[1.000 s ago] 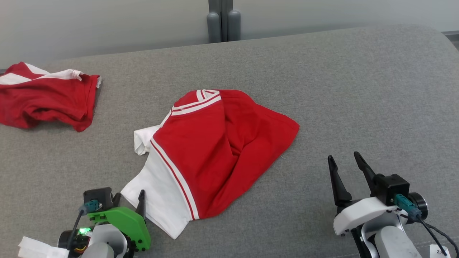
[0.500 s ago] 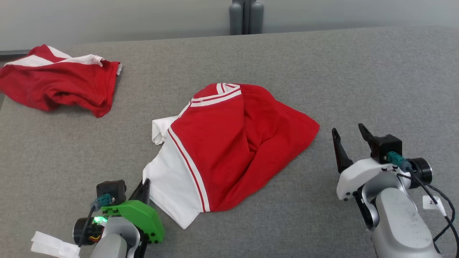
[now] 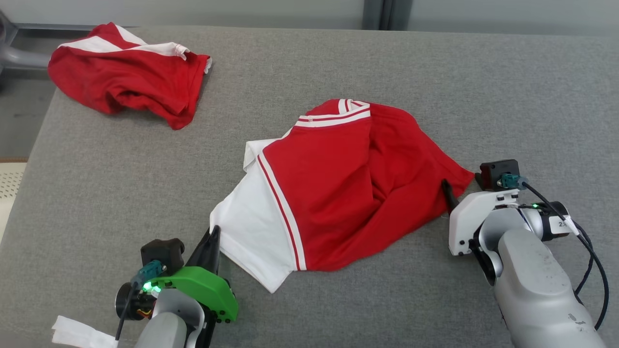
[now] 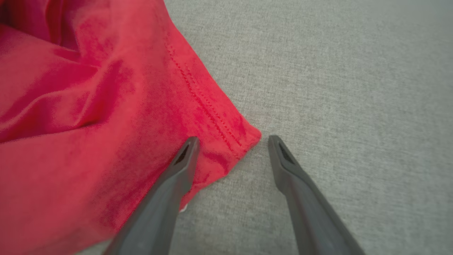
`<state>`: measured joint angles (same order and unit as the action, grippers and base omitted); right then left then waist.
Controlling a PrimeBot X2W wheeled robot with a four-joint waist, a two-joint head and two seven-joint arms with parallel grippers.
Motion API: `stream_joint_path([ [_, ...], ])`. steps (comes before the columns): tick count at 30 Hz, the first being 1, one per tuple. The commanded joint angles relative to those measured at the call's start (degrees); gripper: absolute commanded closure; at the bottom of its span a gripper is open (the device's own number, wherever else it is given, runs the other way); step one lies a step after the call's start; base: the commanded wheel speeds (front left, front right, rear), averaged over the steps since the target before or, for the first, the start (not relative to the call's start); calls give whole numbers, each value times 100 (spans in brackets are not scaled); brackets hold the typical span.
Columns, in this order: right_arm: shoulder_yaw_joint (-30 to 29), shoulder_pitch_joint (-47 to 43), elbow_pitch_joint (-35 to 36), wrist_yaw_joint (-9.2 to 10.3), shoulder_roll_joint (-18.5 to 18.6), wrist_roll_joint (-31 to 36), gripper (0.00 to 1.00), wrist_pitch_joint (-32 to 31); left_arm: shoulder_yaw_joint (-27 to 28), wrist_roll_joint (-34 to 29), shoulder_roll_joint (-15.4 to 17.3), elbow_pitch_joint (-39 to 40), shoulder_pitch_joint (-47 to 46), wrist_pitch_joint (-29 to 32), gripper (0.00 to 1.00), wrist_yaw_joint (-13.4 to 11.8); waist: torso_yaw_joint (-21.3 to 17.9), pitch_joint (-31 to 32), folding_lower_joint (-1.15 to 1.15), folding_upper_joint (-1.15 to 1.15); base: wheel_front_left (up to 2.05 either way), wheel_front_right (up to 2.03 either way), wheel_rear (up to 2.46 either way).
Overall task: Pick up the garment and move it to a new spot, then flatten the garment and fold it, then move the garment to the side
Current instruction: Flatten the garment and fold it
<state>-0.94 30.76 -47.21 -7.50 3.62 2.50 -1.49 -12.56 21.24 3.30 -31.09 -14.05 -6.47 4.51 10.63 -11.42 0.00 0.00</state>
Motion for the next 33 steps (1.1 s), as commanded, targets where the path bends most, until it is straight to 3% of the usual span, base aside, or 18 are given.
stream_joint_path([
  [1,66,67,-188,2,29,-84,38,17,-26,43,0,88,65,-27,100,-40,90,-39,0,0,0,0,0],
  [4,159,175,-387,2,24,-164,79,14,-55,69,-4,188,74,-28,100,-61,91,-37,0,0,0,0,0],
  [5,186,236,-434,2,26,-216,100,78,-63,83,-4,235,76,-26,100,-71,81,-34,0,0,0,0,0],
  [14,255,479,-240,4,4,-803,100,910,101,217,68,913,-25,-413,100,-44,-228,188,0,0,0,0,0],
  [20,293,319,449,5,75,-1539,100,1332,310,551,92,1763,-63,-415,100,-6,-592,503,0,0,0,0,0],
  [27,213,-219,2168,5,277,-2033,100,1369,500,1048,117,3356,11,-43,100,5,-1077,946,0,0,0,0,0],
  [33,-109,-1033,4387,4,259,-1977,100,804,579,1228,211,4940,57,384,100,-168,-1454,1272,0,0,0,0,0],
])
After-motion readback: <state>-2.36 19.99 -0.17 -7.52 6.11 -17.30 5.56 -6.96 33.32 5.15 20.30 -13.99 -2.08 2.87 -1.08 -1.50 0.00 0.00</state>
